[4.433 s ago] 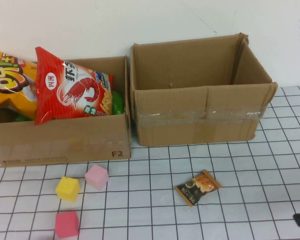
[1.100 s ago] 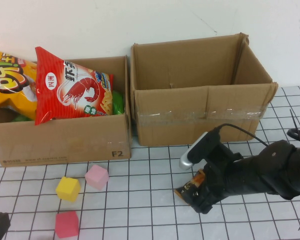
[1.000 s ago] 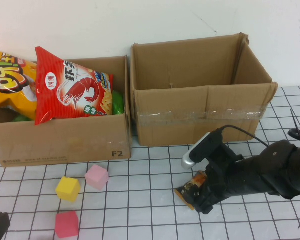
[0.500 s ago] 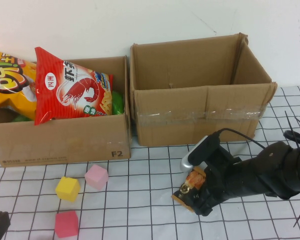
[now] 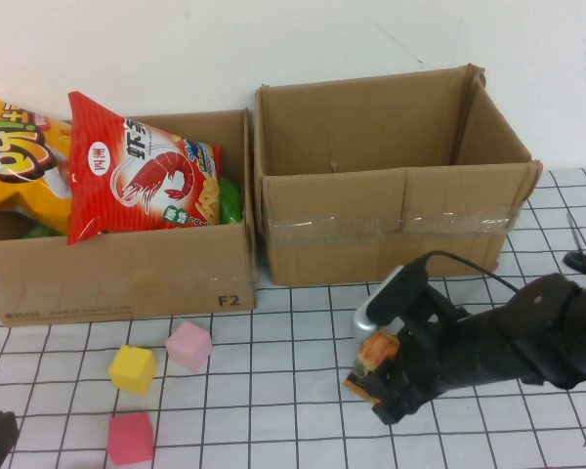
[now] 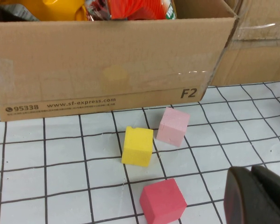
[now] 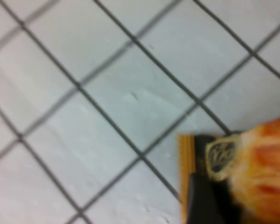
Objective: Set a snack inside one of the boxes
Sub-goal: Pick up the biscuit
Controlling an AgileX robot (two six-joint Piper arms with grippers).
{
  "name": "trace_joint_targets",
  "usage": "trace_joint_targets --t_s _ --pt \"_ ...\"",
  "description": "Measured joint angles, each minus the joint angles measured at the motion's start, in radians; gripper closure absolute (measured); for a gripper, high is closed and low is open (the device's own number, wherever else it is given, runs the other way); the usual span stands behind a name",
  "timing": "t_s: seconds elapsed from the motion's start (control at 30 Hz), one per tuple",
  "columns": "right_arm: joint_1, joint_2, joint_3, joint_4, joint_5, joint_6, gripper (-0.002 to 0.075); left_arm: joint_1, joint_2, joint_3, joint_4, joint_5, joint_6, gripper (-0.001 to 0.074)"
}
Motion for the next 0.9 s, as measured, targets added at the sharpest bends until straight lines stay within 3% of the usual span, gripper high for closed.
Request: trace_joint_targets --t_s 0.57,0.67,0.9 --pt "0.000 -0.160 0.002 0.002 0.034 0.029 0.0357 0.000 0.000 0.000 0.000 0.000 0.006 0.0736" --pt "0.000 -0.137 0.002 0.006 0.034 0.040 0.0300 0.000 0.000 0.000 0.000 0.000 0.006 0.0736" --pt "-0.001 -0.089 0.002 -0.006 0.026 -0.011 0.0071 0.000 0.000 0.000 0.000 0.000 0.006 0.0736"
